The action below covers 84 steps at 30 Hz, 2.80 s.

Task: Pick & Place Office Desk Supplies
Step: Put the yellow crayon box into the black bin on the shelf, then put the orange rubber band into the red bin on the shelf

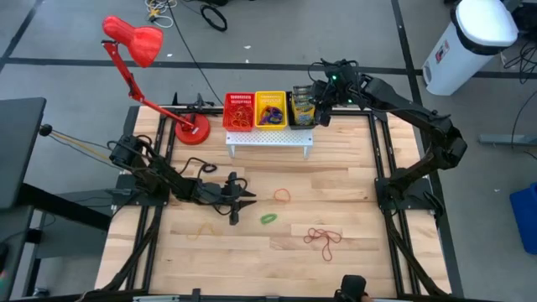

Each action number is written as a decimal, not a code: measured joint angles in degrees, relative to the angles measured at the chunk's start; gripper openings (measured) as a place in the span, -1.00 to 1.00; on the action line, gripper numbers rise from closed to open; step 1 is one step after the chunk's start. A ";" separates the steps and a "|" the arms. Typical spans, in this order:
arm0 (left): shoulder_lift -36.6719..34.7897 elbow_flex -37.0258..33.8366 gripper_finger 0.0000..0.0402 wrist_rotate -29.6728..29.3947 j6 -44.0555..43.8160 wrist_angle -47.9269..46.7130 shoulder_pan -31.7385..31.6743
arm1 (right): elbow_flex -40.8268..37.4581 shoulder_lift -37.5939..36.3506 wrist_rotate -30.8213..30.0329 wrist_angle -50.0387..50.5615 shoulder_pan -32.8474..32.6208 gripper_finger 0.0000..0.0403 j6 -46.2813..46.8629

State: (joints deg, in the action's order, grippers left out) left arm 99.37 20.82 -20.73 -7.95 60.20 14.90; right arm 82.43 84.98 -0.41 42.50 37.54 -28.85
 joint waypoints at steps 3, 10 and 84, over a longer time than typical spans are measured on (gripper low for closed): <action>0.01 0.00 -0.49 0.00 -0.01 0.02 0.00 | 0.00 0.48 -1.03 -0.77 0.00 -0.54 -0.16; 0.00 0.00 -0.49 0.00 -0.09 0.02 0.00 | 0.00 1.28 -2.07 -1.55 0.00 -0.67 -1.99; -0.15 6.01 -0.96 12.98 0.78 -7.81 -5.23 | -41.22 -30.04 -7.19 -33.63 -21.94 -0.89 21.38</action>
State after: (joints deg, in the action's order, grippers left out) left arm 99.22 26.82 -7.75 -7.16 52.40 9.67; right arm 41.21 54.94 -7.60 8.86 15.60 -7.47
